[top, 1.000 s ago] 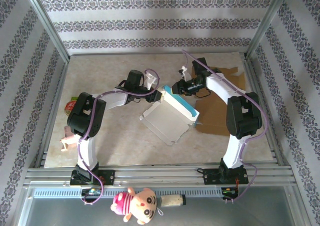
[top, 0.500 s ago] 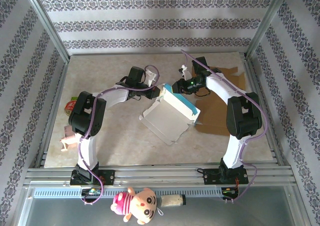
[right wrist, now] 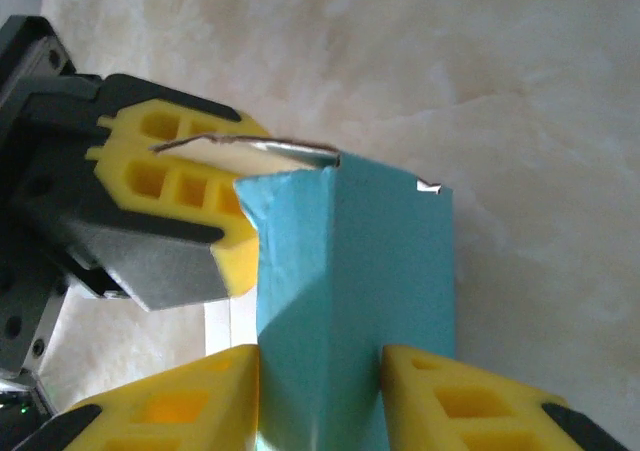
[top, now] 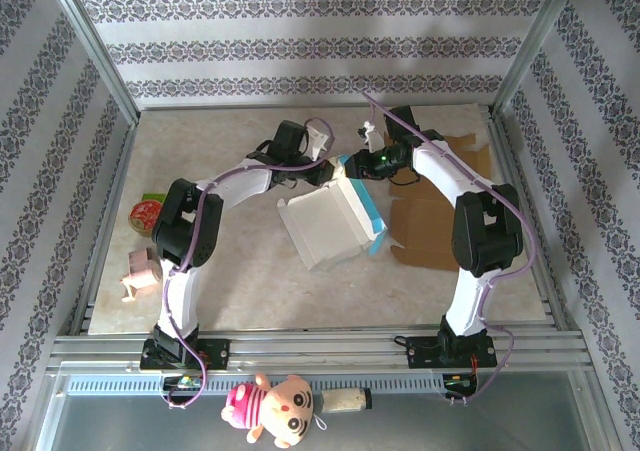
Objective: Fold the paper box
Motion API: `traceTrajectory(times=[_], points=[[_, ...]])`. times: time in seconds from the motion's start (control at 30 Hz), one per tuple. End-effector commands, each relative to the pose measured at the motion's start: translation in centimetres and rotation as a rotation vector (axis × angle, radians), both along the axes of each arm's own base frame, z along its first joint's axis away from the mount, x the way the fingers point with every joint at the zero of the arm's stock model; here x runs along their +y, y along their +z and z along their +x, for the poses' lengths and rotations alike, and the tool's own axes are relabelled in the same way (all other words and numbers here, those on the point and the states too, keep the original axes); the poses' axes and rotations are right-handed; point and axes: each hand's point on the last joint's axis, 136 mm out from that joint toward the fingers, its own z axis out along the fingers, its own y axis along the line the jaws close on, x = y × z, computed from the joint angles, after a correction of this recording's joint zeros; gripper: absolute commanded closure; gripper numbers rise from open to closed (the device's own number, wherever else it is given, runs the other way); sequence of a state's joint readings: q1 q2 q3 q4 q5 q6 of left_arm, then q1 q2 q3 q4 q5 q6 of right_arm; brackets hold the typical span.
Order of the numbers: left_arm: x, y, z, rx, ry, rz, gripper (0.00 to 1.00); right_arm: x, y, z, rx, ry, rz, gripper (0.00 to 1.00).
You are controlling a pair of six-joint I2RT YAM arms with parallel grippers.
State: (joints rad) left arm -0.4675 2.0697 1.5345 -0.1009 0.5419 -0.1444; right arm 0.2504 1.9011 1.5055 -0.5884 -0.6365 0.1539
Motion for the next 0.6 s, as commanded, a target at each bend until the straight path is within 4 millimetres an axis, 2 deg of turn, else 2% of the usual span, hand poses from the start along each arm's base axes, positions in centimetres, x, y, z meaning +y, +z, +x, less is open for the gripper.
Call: traceTrajectory(times=[0.0,0.13,0.23,0.4,0.57], points=[[-3.3,3.5,-0.5,-0.031,-0.028,-0.083,0.98,-0.2,-2.3,-0.2,0.052,-0.011,-0.034,0.64],[-4.8,2.7,-3.0,0.017,-0.041,-0.155,0.85,-0.4,-2.8,-0.5,0.05,-0.001,-0.04,0.65],[-4.1,2.5,-3.7,-0.013,-0.032,-0.146,0.77,-0.5,-3.0,-0.8,0.043,0.021,-0.052,0.66],[-0.8,3.8,-3.7,-0.137,-0.044,-0.015,0.63,-1.1,-3.5,-1.4,0.024,0.07,-0.12,0.7],[3.1,6.7,-3.3,-0.181,-0.021,-0.052,0.56,-0.7,-3.5,-2.3,0.003,0.129,-0.141,0.72]])
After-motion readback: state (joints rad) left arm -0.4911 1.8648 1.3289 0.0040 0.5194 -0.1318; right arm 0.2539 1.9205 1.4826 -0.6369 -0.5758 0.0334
